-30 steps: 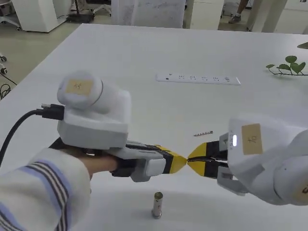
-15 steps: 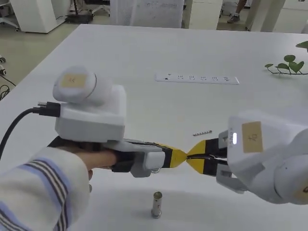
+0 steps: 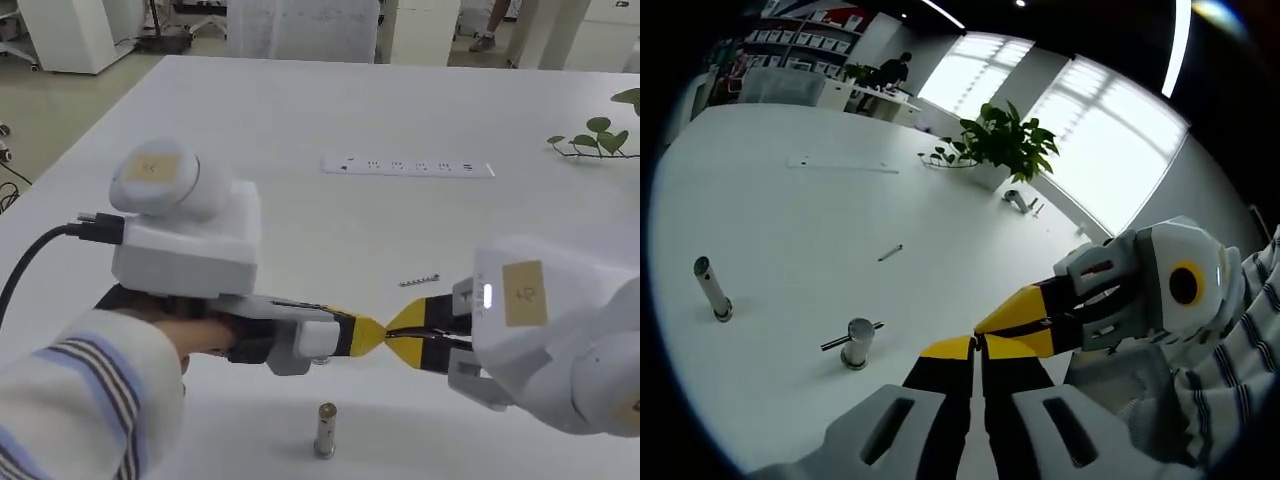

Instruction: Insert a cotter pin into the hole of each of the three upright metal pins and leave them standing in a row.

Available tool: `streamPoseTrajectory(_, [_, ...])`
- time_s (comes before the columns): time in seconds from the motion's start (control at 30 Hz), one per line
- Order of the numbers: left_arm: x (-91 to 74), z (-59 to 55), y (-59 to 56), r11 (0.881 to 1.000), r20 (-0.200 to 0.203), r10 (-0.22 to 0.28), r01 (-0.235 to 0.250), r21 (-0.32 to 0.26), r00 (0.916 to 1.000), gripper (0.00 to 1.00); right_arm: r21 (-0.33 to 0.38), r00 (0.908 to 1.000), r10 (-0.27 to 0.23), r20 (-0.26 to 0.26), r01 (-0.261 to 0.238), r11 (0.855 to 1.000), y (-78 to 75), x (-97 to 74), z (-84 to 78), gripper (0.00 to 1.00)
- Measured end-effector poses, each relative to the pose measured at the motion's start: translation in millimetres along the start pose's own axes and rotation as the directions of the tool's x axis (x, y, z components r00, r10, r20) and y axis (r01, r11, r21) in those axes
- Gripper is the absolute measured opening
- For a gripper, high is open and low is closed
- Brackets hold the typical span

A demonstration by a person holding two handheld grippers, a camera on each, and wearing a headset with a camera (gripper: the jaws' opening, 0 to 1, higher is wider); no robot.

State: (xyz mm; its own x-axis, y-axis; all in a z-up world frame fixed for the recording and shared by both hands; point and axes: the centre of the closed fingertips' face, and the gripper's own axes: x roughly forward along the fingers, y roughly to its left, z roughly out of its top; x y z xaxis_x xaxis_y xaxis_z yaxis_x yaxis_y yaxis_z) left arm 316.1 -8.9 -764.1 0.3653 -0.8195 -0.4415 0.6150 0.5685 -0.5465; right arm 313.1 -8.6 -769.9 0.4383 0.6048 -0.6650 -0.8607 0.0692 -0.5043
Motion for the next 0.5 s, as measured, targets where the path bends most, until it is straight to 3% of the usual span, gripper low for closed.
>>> streamPoseTrajectory(0.23, [-0.3,2.8,-1.9,1.000,0.005,0.001,-0.001,0.011,1.0000,0.00,0.012,0.9999,-0.007,0.008,0.007,1.000,-2.1,-2.5,0.6,0.02])
streamPoseTrajectory(0.4, [-0.7,7.6,-5.0,0.997,0.035,-0.003,0.000,0.079,0.9994,0.00,-0.008,0.9995,-0.018,0.025,0.019,1.000,-5.9,-5.4,1.5,0.02])
streamPoseTrajectory(0.5, [-0.9,8.7,-4.9,0.997,0.034,-0.006,0.003,0.071,0.9994,0.00,-0.016,0.9992,-0.016,0.036,0.017,1.000,-6.5,-6.8,2.3,0.02])
